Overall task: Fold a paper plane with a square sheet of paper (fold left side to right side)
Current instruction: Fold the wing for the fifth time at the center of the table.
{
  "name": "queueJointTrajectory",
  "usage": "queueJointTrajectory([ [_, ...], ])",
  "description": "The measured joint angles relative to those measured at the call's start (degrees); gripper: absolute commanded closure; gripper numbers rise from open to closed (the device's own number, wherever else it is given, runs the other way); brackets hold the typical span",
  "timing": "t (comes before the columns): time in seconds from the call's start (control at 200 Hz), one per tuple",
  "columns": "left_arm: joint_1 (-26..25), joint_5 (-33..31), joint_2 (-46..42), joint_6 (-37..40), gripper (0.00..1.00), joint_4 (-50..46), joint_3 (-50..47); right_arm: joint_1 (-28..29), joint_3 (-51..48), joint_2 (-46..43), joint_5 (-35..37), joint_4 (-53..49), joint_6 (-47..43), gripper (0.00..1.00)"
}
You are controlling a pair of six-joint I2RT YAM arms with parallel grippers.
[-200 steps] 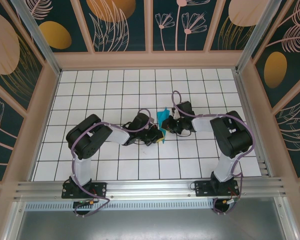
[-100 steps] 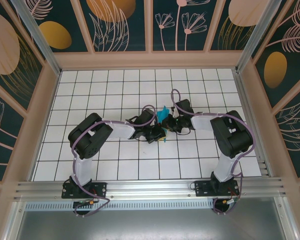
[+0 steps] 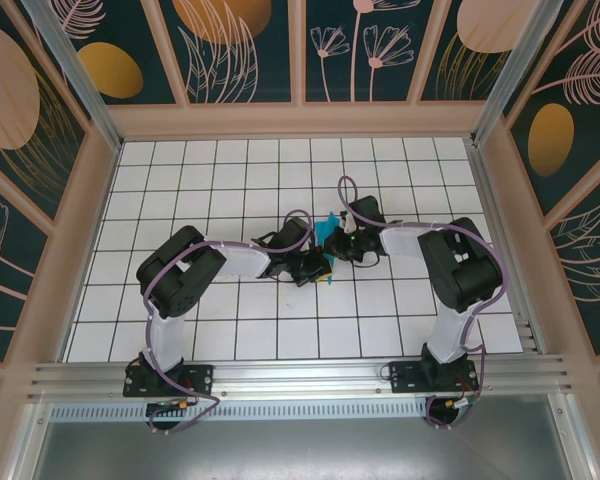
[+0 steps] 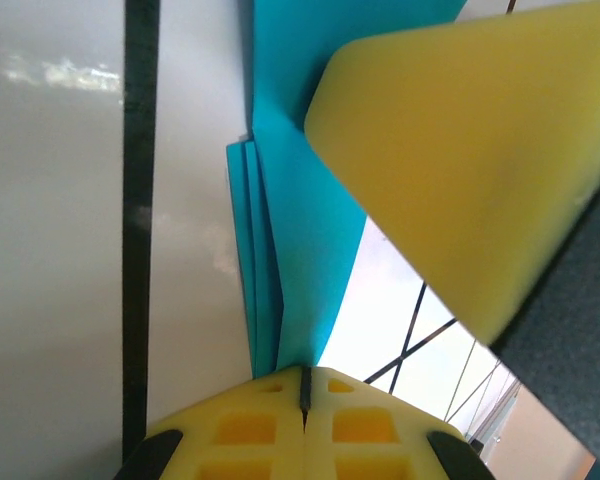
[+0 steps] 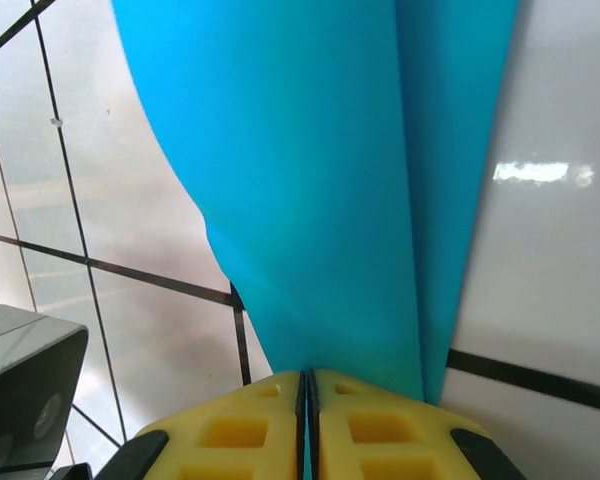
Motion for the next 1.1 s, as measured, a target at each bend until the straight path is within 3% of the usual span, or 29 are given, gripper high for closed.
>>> queueJointTrajectory([
  [1.101,0.00,-1.16,1.55,1.09,1.00,-1.33,2.75,-2.05,11.23,6.54,0.61,-8.63,-9.29,0.87],
])
